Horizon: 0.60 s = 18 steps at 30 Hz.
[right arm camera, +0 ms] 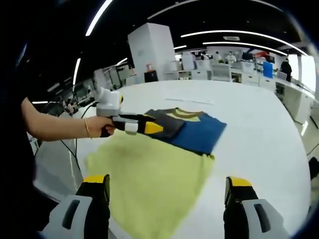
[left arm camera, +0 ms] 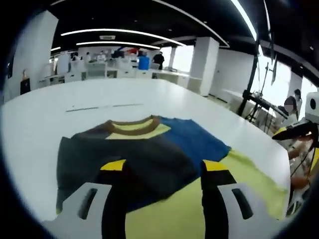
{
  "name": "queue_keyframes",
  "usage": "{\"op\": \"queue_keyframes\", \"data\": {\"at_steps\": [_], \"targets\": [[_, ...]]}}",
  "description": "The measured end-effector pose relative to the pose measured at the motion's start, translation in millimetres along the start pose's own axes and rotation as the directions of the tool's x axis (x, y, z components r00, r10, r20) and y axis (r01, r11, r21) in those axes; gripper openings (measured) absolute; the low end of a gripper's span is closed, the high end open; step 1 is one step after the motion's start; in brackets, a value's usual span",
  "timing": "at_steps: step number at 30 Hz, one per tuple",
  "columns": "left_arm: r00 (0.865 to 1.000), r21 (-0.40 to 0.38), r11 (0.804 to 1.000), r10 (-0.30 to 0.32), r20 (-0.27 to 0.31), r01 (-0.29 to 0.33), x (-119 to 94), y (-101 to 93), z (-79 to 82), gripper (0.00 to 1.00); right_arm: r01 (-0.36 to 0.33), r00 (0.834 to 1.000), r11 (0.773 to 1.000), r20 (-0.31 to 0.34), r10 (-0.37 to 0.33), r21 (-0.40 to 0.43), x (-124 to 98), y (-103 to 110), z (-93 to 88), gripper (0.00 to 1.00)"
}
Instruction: Fold the garment on the visible template until the final outline fits inside the template.
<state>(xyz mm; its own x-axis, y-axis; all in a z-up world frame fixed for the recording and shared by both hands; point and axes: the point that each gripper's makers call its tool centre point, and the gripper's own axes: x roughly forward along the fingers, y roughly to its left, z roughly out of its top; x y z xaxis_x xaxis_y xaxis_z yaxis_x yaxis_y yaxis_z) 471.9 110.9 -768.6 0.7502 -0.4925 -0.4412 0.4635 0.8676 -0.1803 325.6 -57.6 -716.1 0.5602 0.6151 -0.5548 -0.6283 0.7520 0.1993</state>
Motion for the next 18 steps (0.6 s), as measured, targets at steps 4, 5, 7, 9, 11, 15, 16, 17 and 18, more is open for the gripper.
{"op": "queue_keyframes", "data": {"at_steps": [4, 5, 7, 9, 11, 15, 16, 17, 18], "targets": [[1.000, -0.025, 1.000, 0.010, -0.015, -0.011, 0.7, 2.6, -6.1, 0.49, 0.000, 1.000, 1.000, 0.000, 0.000, 0.001, -0.7, -0.2, -0.9, 0.95], [1.000, -0.029, 1.000, 0.012, -0.022, -0.013, 1.0, 3.0, -7.9, 0.47, 0.002, 1.000, 1.000, 0.002, -0.002, 0.003, -1.2, -0.5, -0.6, 0.95], [0.999, -0.041, 0.999, 0.013, -0.045, -0.015, 2.1, 2.8, -13.1, 0.43, 0.006, 1.000, 1.000, 0.004, -0.006, 0.005, -2.3, -1.5, -0.9, 0.95], [0.998, -0.048, 0.999, 0.017, -0.061, -0.020, 3.3, 3.5, -17.1, 0.40, 0.010, 1.000, 1.000, 0.005, -0.010, 0.006, -3.1, -2.1, -1.4, 0.94], [0.996, -0.049, 0.999, 0.017, -0.083, -0.021, 5.0, 2.8, -21.3, 0.35, 0.014, 1.000, 1.000, 0.003, -0.014, 0.009, -4.2, -2.2, -2.7, 0.94], [0.995, -0.029, 0.999, 0.026, -0.096, -0.029, 6.0, 3.8, -19.0, 0.29, 0.020, 1.000, 1.000, -0.004, -0.020, 0.010, -5.6, -2.9, -6.3, 0.94], [0.995, -0.036, 0.999, 0.025, -0.099, -0.029, 6.6, 4.2, -19.0, 0.27, 0.021, 1.000, 1.000, -0.004, -0.021, 0.011, -5.7, -3.0, -6.6, 0.94], [0.994, -0.039, 0.999, 0.027, -0.105, -0.031, 7.3, 4.9, -19.8, 0.25, 0.021, 1.000, 1.000, -0.005, -0.021, 0.012, -5.8, -2.7, -7.1, 0.94], [0.994, -0.038, 0.999, 0.030, -0.106, -0.034, 7.2, 5.3, -19.8, 0.24, 0.022, 1.000, 1.000, -0.006, -0.022, 0.012, -5.8, -2.5, -7.2, 0.94]]}}
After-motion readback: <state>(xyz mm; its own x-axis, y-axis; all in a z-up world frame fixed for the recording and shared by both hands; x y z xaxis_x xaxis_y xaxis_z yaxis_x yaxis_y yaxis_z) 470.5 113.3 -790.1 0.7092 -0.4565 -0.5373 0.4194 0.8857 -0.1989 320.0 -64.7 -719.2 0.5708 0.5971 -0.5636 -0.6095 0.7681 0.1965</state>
